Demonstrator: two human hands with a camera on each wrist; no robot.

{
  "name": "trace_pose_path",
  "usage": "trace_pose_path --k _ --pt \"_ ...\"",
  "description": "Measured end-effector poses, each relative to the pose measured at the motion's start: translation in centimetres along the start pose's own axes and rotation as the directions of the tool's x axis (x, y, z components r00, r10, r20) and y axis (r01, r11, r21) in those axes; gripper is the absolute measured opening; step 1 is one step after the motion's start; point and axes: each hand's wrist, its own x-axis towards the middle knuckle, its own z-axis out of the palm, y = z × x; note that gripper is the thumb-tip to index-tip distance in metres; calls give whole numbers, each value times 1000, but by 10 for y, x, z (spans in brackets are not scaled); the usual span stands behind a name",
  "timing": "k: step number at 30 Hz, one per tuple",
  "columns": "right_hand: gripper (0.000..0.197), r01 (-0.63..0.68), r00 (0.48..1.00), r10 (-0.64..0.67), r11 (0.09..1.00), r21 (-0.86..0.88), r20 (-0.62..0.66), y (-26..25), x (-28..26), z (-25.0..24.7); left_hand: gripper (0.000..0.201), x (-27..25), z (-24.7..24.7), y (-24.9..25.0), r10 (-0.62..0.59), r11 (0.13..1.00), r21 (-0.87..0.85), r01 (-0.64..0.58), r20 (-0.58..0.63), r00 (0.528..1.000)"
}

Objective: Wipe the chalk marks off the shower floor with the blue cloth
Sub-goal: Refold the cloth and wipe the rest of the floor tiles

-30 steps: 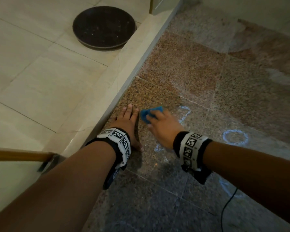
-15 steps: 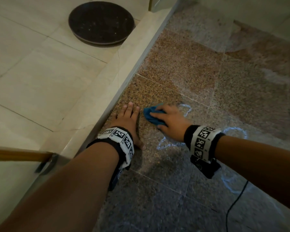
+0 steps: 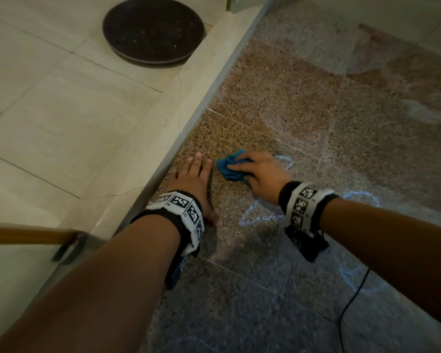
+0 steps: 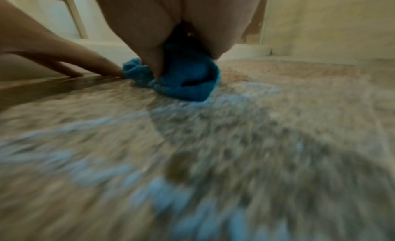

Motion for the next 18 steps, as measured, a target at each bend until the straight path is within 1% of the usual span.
trace_pose_path --k 1,2,3,5,6,7,8,9,12,14,15,16,17,18 --pt "43 22 1000 -22 1000 19 -10 8 6 -1 141 0 0 0 1 1000 1 -1 4 1000" --pt "42 -4 1000 5 999 35 -26 16 13 -2 142 0 -1 0 2 1000 2 -2 8 1000" --pt "42 -68 996 70 997 49 -49 22 19 -4 142 1 -2 0 2 1000 4 -2 10 1000" --pt "42 -259 960 267 961 98 -87 30 26 -9 141 0 -2 0 6 1000 7 -6 14 1000" --pt "42 -317 940 327 942 108 -97 31 26 -10 141 0 -2 0 7 1000 7 -7 15 1000" --pt "43 -338 933 346 937 92 -98 27 24 -9 141 1 -2 0 6 1000 8 -6 17 1000" --pt "44 -323 941 328 944 68 -88 21 22 -7 141 1 -2 0 4 1000 7 -4 17 1000" --pt "46 -279 956 282 959 49 -78 15 18 -5 141 1 -1 0 1 1000 5 -1 16 1000" --pt "46 -83 996 83 996 17 -38 -1 4 1 142 2 -1 1 -7 1000 5 7 14 1000" --pt "43 44 999 -44 999 6 23 0 -1 -7 142 2 -1 1 -6 1000 2 6 12 1000" --pt "42 64 997 -64 998 12 35 5 0 -14 142 1 -1 1 -4 1000 0 4 13 1000" --pt "42 28 999 -28 999 17 26 13 3 -21 142 1 -1 0 -1 1000 -3 2 12 1000" --pt "43 -63 998 63 998 7 4 24 6 -27 142 1 -1 -1 1 1000 -4 -1 12 1000" --pt "45 -189 982 189 982 -2 -29 34 10 -31 142 0 -1 -1 4 1000 -5 -4 11 1000"
